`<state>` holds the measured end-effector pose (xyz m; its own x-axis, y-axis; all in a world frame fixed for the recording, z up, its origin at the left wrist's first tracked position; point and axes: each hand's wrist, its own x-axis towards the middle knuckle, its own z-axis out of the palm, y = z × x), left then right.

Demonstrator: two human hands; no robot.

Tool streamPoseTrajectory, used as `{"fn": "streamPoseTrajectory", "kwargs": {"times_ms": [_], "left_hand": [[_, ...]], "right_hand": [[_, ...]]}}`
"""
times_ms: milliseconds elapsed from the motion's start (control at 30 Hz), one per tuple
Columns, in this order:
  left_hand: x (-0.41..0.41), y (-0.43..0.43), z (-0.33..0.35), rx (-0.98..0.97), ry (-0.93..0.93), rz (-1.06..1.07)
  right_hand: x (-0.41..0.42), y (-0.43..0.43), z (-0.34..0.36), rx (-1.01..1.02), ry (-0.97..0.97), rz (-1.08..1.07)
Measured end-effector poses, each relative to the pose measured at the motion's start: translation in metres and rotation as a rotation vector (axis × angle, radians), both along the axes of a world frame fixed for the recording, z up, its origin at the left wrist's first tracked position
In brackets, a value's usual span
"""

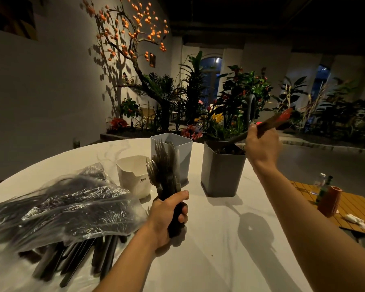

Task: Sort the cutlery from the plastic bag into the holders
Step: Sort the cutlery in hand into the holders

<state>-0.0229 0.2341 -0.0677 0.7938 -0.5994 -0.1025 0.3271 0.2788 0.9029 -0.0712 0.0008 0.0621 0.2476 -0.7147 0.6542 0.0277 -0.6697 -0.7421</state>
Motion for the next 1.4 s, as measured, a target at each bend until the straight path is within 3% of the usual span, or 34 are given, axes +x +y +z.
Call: {"fn": "streamPoseTrajectory", "kwargs": {"times_ms": [200,267,333,467,700,800,867,967,1033,1067,1133,1200,1267,1367,1400], "left_hand": [[0.000,0.001,0.001,0.001,0.008,-0.016],[0.000,0.000,0.001,0.014,-0.008,-0.022],[0.000,0.001,0.001,0.026,-0.024,-0.040],[0.000,0.002,0.002,0.012,-0.034,-0.078],[0.003,0.003,-0.001,-0.018,-0.044,-0.102],[0.004,0.003,0.001,-0.021,-0.037,-0.103],[0.004,0.004,0.000,-0.014,-0.037,-0.106],[0.003,0.005,-0.001,-0.012,-0.044,-0.116],[0.003,0.005,0.000,-0.022,-0.047,-0.128],[0.002,0.005,0.000,-0.027,-0.049,-0.133],[0.003,0.006,0.000,-0.026,-0.058,-0.138],[0.002,0.007,-0.001,-0.024,-0.067,-0.145],[0.002,0.007,0.000,-0.028,-0.068,-0.146],[0.001,0.008,0.002,-0.041,-0.061,-0.139],[0.001,0.008,0.002,-0.046,-0.056,-0.138]], "right_hand": [[0.012,-0.001,-0.010,-0.108,0.495,-0.117],[0.015,0.003,-0.010,-0.019,0.677,-0.134],[0.015,0.005,-0.010,0.067,0.725,-0.103],[0.014,0.008,-0.014,0.145,0.468,-0.108],[0.019,0.018,-0.024,-0.128,0.058,-0.152],[0.022,0.014,-0.029,-0.256,0.382,-0.178],[0.024,0.010,-0.033,-0.207,0.623,-0.155],[0.024,0.008,-0.037,-0.107,0.543,-0.148],[0.022,0.010,-0.038,-0.200,0.364,-0.196],[0.020,0.011,-0.038,-0.268,0.367,-0.196],[0.021,0.015,-0.038,-0.318,0.604,-0.169],[0.021,0.022,-0.039,-0.245,0.829,-0.168],[0.020,0.035,-0.040,-0.247,0.687,-0.160],[0.023,0.064,-0.044,-0.433,0.235,-0.179],[0.024,0.075,-0.042,-0.430,0.222,-0.092]]}}
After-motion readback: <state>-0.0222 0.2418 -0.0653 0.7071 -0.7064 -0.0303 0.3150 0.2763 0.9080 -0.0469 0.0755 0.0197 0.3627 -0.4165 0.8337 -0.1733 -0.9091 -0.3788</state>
